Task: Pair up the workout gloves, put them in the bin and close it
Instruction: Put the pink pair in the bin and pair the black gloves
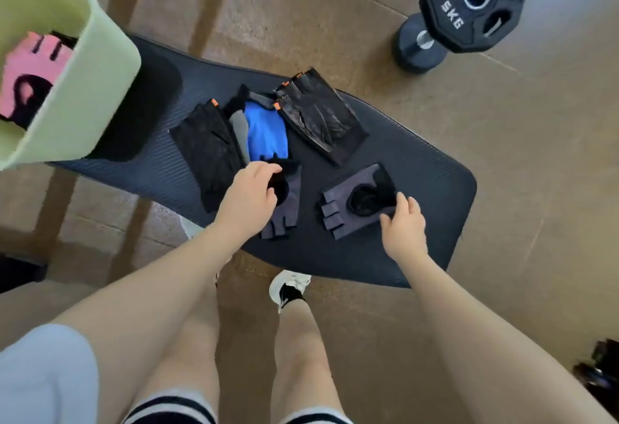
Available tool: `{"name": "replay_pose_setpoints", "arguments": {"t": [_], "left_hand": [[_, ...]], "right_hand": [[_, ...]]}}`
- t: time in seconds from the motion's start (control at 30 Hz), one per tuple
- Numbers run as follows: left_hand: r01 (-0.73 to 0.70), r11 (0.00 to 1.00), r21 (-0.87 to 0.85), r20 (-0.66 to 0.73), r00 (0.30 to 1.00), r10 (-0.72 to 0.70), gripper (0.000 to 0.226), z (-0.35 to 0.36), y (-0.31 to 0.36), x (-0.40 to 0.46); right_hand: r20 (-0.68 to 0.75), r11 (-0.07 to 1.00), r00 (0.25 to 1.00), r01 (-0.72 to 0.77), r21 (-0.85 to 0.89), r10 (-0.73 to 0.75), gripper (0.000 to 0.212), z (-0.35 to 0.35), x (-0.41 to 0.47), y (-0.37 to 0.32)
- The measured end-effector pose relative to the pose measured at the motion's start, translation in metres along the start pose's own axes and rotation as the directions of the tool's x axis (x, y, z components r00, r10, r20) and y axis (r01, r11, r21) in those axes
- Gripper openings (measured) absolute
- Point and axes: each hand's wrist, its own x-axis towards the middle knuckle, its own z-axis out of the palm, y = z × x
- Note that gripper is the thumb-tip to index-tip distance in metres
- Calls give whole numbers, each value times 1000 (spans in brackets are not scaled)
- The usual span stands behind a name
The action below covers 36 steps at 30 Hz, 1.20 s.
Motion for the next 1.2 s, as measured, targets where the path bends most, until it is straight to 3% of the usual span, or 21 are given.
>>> {"name": "replay_pose_setpoints", "arguments": {"t": [0.2,0.33,0.4,0.47,0.53,0.63,0.7,0.73,0.8,0.9,0.97,1.0,1.07,1.2], "left_hand": [[-109,888,447,-175,963,206,43,28,-10,26],[-42,814,579,-151,976,158,33,31,-5,31],[-128,774,620,-103,965,242,23,28,-3,30],[-264,818,511,-39,944,329,17,22,2,26],[-304,912,276,32,951,307,19,14,15,19],[-108,991,-84,135,984,119,26,4,31,14],[44,919,-391,180,983,30,25,-3,44,12],[63,888,-455,189,982,27,24,-8,50,11],[19,916,-400,216,973,75,25,-21,61,8],[-234,963,-132,190,948,256,32,-49,73,-1],[-480,874,81,107,876,471,37,-66,78,-11],[-531,830,170,87,847,524,38,-73,80,-16],[-545,818,183,100,838,536,39,-83,83,-29],[-618,784,51,137,782,608,41,-95,93,-62]], "right_hand": [[-269,995,963,26,94,1,57,17,33,1],[-252,990,961,132,58,-114,39,23,36,-3],[-209,979,962,194,55,-178,32,21,36,2],[-204,976,968,173,129,-145,30,12,35,13],[-223,989,974,73,126,-43,32,2,37,28],[-163,992,983,-62,109,79,32,-7,34,48],[-70,930,996,-33,367,64,22,-9,25,49],[-40,869,999,-9,495,34,18,-11,18,47],[-58,785,997,74,615,-49,19,-21,4,39],[-167,775,959,284,564,-230,24,-50,-19,27],[-173,775,909,414,477,-380,30,-76,-39,19],[-163,777,878,475,412,-450,34,-90,-51,15],[-152,770,813,581,264,-562,40,-111,-75,3],[-126,708,712,702,82,-691,36,-133,-118,-31]]}}
